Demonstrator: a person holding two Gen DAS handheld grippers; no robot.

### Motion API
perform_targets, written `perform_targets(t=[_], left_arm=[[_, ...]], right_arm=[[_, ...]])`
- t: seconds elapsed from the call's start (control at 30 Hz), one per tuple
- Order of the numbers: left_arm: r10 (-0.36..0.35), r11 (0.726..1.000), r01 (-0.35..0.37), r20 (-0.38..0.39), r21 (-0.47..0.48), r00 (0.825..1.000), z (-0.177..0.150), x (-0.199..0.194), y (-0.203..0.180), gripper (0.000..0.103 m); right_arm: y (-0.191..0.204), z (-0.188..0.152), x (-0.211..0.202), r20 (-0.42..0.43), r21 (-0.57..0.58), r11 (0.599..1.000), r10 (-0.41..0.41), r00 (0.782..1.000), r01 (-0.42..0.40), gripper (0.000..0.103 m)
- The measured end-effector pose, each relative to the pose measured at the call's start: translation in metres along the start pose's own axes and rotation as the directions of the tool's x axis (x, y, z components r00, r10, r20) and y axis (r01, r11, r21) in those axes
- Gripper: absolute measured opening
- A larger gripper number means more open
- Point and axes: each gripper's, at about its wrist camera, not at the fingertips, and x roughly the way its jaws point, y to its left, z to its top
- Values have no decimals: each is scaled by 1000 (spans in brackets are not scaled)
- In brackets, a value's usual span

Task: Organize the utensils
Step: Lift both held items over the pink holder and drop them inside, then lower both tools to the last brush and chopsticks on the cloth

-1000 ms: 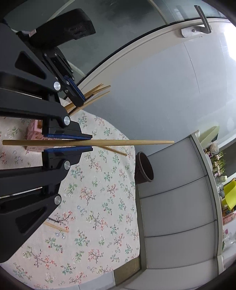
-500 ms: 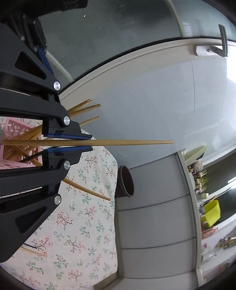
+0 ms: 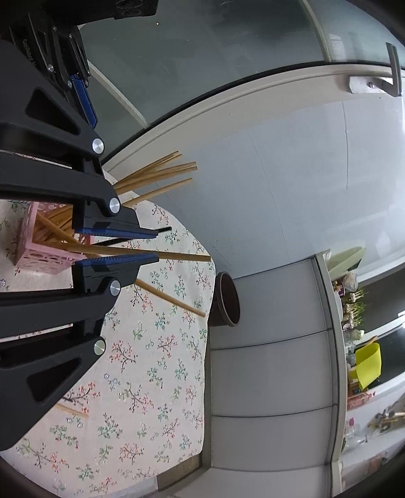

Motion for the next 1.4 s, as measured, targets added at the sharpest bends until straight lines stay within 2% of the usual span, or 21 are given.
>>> perform_targets(t=[0.07,0.13,0.17,0.37,0.5,0.57,0.67,0.7,0.77,0.83,0.87,0.97,1.07,1.27,1.4], left_arm=[[-5,1000,5,-6,10,1000,0,-3,-6,20],[-8,1000,9,-10,22,1000,0,-6,-13,20],[-10,1000,10,-15,28,1000,0,-8,-17,20],[-28,999,31,-90,34,996,-3,-9,-34,20],[-66,996,74,-136,53,988,-9,-5,-53,20],[-90,991,105,-177,78,980,-15,2,-68,20],[-113,983,147,-262,112,958,-24,20,-88,20],[-109,982,148,-287,119,952,-24,27,-93,20],[-108,981,153,-322,118,941,-24,40,-100,20],[-126,978,179,-380,107,916,-24,61,-111,20],[-126,977,184,-405,109,906,-24,71,-117,20],[-97,972,180,-443,149,891,-30,101,-136,20],[-91,972,187,-503,144,860,-40,138,-149,20],[-33,979,137,-550,149,834,-56,190,-158,20],[-13,978,124,-547,167,837,-60,205,-161,19]], right_arm=[[-3,3,-8,-15,10,1000,-2,1000,2,12],[-8,9,-18,-32,28,1000,-1,999,2,20],[-11,12,-24,-34,41,999,-7,999,8,28],[-45,28,-73,-69,152,982,-106,992,115,30],[-75,22,-101,-146,226,950,-188,971,217,30],[-94,13,-105,-227,286,916,-220,949,281,30],[-120,-7,-104,-324,362,878,-196,926,312,31],[-130,-16,-99,-373,368,866,-194,907,337,31],[-143,-28,-94,-419,373,848,-207,884,375,31],[-154,-40,-92,-451,374,834,-219,866,405,31],[-160,-45,-92,-459,388,824,-215,862,412,31],[-171,-56,-90,-479,413,803,-211,852,430,32],[-171,-60,-82,-505,382,814,-212,837,437,32],[-169,-67,-75,-530,344,829,-217,820,442,32],[-174,-69,-73,-538,343,824,-221,813,451,32]])
